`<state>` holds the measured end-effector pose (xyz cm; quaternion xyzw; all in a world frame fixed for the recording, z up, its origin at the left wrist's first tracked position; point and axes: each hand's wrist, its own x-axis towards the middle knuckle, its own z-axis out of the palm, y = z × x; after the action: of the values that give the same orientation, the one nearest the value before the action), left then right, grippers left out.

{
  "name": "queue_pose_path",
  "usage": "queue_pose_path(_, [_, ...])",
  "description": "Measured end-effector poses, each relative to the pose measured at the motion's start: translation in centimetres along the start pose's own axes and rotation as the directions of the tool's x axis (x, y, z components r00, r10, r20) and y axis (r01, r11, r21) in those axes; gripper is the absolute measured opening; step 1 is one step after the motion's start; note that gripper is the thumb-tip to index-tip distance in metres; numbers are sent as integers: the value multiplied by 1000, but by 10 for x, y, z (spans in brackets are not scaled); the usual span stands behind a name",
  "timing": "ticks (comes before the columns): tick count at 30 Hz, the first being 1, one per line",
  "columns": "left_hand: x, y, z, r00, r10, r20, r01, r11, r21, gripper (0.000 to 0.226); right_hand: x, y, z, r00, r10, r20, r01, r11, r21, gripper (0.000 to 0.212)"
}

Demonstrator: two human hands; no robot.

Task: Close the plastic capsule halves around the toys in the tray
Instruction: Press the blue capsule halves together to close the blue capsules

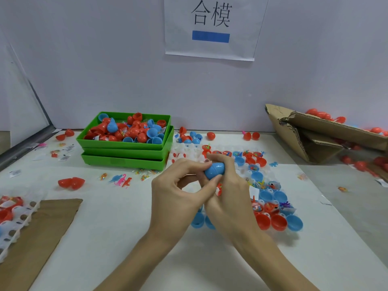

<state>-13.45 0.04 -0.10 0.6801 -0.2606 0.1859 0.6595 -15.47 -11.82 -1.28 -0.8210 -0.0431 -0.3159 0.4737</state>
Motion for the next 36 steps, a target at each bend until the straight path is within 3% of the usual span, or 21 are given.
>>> queue_pose_path(10, [1,2,0,984,-177,9,178,981,-82,29,1,7,-4,995,-43,93,56,988,-141,24])
queue_pose_path(13, [3,1,-2,981,-195,18,195,978,-72,28,2,10,-5,993,-52,106,69,985,-158,34])
queue_pose_path(17, [7,4,-2,955,-296,31,298,944,-142,22,7,10,-6,988,-80,129,106,972,-211,67])
queue_pose_path(19, [10,4,-4,904,-413,105,425,850,-312,25,8,7,-6,984,-165,66,176,962,-211,68])
queue_pose_path(21, [13,5,-8,838,-489,241,541,691,-479,29,9,4,-7,969,-247,-6,241,951,-193,62])
queue_pose_path(24, [15,7,-8,761,-534,369,641,530,-555,36,8,1,-7,946,-309,-100,298,947,-118,60])
queue_pose_path(27, [16,7,-7,729,-544,416,671,448,-590,36,6,-1,-6,930,-348,-122,338,936,-94,62])
queue_pose_path(30, [17,6,-8,742,-540,397,658,472,-586,38,7,1,-9,925,-371,-83,351,918,-187,60])
queue_pose_path(36, [15,-2,-11,787,-537,305,616,652,-443,43,11,3,-17,955,-288,72,297,924,-242,39])
